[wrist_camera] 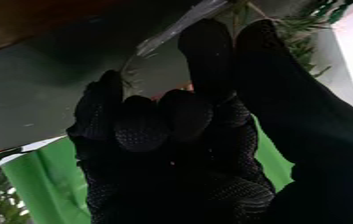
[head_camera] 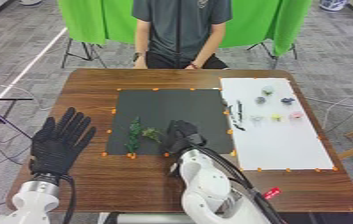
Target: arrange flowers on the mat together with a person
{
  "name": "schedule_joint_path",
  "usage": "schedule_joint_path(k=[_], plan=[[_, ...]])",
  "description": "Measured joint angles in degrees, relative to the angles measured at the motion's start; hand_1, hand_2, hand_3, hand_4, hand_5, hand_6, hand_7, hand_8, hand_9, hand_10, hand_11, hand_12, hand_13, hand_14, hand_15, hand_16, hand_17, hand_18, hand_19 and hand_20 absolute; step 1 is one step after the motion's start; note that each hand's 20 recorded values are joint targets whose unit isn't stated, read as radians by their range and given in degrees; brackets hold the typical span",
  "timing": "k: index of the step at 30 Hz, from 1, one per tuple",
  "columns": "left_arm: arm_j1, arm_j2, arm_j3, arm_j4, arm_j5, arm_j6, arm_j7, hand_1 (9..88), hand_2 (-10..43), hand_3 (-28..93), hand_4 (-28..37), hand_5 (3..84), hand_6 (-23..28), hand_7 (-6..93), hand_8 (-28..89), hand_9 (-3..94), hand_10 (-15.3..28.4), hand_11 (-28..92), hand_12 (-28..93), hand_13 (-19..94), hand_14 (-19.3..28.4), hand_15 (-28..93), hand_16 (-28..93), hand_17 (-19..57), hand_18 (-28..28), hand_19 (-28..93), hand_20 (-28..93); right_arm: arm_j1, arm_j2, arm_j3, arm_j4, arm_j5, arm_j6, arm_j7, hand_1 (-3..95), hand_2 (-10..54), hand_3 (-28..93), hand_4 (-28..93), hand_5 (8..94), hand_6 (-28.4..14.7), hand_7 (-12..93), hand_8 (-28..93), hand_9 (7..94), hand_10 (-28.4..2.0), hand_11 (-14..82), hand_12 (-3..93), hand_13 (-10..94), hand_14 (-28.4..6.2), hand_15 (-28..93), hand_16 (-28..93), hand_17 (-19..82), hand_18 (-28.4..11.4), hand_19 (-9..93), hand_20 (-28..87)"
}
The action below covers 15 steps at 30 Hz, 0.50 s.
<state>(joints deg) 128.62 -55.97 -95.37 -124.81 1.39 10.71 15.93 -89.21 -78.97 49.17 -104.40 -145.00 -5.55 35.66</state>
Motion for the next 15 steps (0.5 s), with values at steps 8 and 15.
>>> schedule_joint_path(k=[8, 15], plan=[[-0.12, 0.12, 0.04, 0.07, -0.1, 0.0, -0.4, 31.7, 13.9, 71, -28.3, 44.6, 7.6, 7.3, -8, 39.5, 12.8, 13, 8, 29, 11.3, 16, -4, -1.6, 11.9, 26, 13, -0.17, -0.4, -0.2, -0.55, -0.03, 0.04, 0.52, 44.5, -9.5, 72, -20, 72.5, -1.7, 47, 16, 63.5, -19.1, 70.1, 53.0, 54, -24.1, 83, 50, 30, -28.4, 87, 39], [-0.4, 0.16, 0.2, 0.22, -0.13, 0.01, -0.99, 31.7, 13.9, 71, -28.3, 44.7, 7.7, 7.4, -8, 39.6, 12.8, 13, 8, 29, 11.5, 16, -3, -1.6, 11.9, 26, 13, -0.71, -1.08, -0.12, -0.55, -0.39, -0.67, 0.46, 43.2, -9.5, 70, -19, 70.7, -3.4, 42, 14, 61.6, -20.2, 67.4, 48.2, 52, -24.5, 83, 47, 28, -28.4, 87, 37]])
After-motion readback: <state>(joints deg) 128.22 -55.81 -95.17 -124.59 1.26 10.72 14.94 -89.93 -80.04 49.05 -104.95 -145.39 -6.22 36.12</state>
